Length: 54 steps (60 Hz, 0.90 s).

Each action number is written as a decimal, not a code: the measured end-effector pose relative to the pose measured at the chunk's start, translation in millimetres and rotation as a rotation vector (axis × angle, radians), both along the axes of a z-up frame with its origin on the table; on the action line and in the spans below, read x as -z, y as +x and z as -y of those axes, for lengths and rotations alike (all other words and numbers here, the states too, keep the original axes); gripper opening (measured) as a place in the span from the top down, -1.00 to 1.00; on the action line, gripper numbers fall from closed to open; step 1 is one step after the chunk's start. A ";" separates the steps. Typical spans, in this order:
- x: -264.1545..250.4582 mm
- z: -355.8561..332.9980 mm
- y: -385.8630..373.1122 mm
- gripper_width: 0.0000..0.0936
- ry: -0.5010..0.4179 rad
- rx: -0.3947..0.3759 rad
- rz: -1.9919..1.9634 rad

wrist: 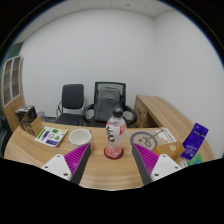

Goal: Pour water

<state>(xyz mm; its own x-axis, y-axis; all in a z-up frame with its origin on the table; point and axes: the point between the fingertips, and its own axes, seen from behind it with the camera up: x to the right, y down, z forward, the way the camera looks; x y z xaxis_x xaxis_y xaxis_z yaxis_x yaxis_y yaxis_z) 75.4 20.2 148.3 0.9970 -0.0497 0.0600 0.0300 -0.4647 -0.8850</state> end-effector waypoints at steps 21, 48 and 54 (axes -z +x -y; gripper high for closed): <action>-67.7 182.6 -55.9 -0.83 -0.097 0.083 -0.066; -109.1 286.0 -79.9 -0.84 -0.081 0.110 -0.010; -112.5 289.5 -83.4 -0.83 -0.079 0.094 -0.006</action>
